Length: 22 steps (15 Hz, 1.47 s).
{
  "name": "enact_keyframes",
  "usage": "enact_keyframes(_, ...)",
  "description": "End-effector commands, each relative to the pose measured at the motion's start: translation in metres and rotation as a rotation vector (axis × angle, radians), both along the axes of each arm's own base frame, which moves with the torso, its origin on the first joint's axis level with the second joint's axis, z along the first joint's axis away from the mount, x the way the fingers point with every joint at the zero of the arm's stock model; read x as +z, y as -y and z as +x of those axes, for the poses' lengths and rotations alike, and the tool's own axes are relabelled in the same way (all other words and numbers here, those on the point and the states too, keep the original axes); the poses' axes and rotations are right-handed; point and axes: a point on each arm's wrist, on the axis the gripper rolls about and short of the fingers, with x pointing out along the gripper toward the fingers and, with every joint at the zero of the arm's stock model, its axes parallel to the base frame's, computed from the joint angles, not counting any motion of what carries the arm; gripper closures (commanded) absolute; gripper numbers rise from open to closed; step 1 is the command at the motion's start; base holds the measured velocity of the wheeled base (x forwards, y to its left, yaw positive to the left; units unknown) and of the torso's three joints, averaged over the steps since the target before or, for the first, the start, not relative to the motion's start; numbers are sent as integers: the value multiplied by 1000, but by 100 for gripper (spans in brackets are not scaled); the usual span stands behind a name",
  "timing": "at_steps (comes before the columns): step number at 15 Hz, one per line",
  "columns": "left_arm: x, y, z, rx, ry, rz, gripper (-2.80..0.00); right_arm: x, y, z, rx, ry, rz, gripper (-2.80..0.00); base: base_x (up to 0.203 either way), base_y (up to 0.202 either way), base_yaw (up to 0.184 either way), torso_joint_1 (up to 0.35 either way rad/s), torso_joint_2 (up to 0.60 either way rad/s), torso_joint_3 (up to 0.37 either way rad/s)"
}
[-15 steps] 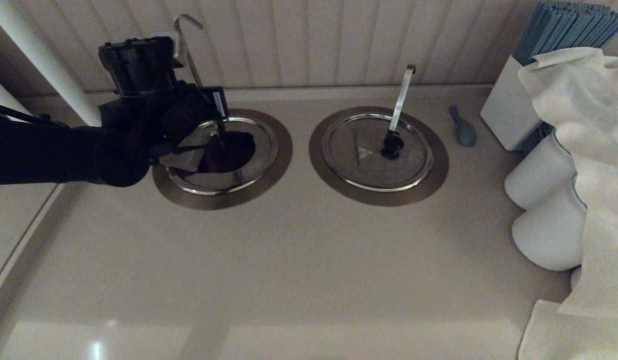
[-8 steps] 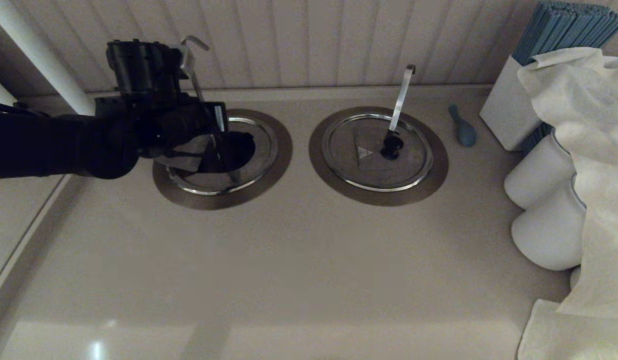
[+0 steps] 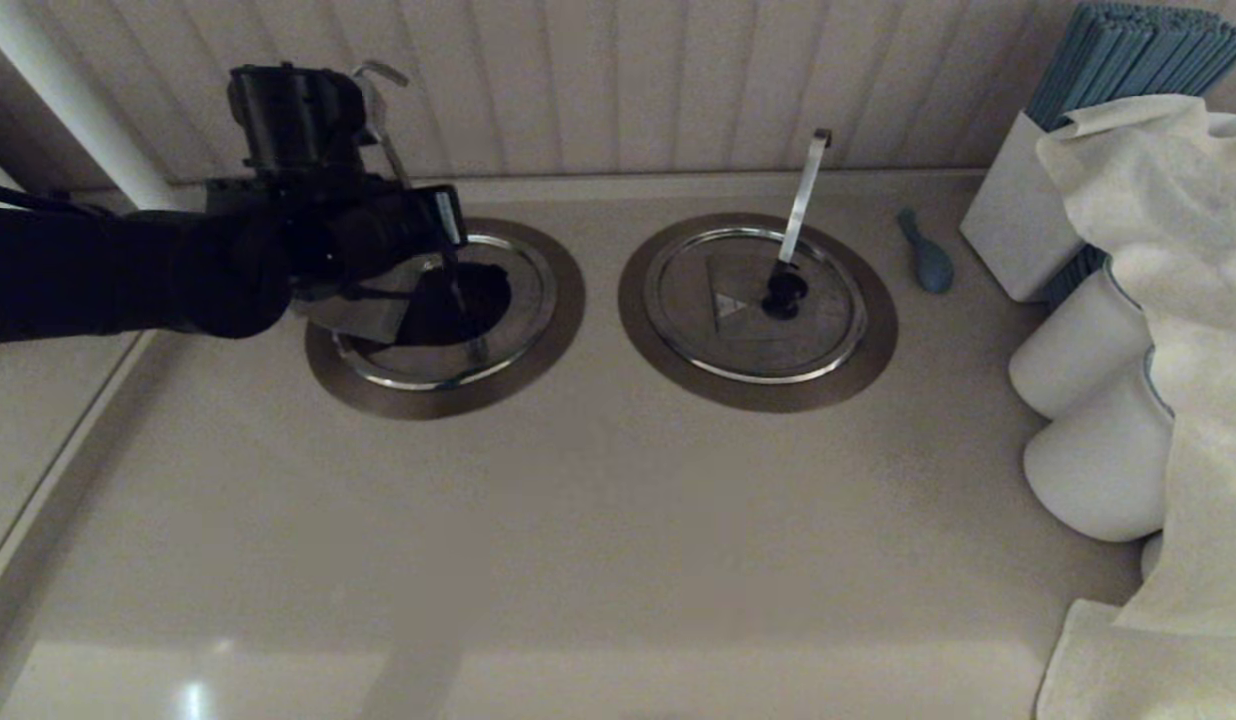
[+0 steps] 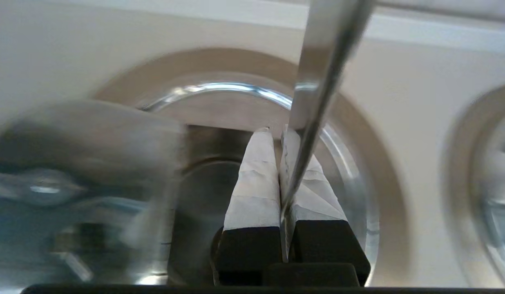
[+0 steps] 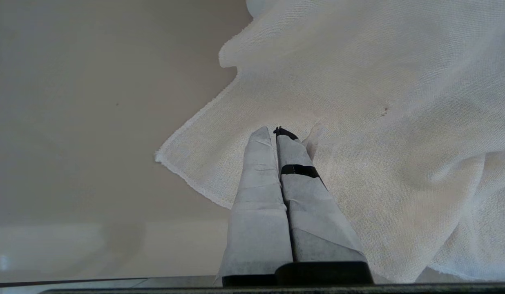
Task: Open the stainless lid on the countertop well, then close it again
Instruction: Stir with a spoon
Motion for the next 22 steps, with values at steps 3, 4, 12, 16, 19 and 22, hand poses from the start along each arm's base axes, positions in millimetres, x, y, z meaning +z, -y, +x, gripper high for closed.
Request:
enact_keyframes(3, -7, 4, 8, -12, -34, -15, 0, 0, 0, 0, 0, 0, 0, 0, 0, 0, 0, 0, 0, 0)
enact_keyframes(4, -10, 6, 13, -11, -36, -30, 0, 0, 0, 0, 0, -1, 0, 0, 0, 0, 0, 0, 0, 0)
enact_keyframes(12, -11, 12, 33, 79, 9, -102, 0, 0, 0, 0, 0, -1, 0, 0, 0, 0, 0, 0, 0, 0)
enact_keyframes(16, -15, 5, 36, 178, 149, 58, 0, 0, 0, 0, 0, -1, 0, 0, 0, 0, 0, 0, 0, 0)
enact_keyframes(19, -14, -2, 16, 158, 163, 159, 0, 0, 0, 0, 0, -1, 0, 0, 0, 0, 0, 0, 0, 0)
enact_keyframes(22, -27, -7, -2, 45, -22, 250, 0, 0, 0, 0, 0, -1, 0, 0, 0, 0, 0, 0, 0, 0)
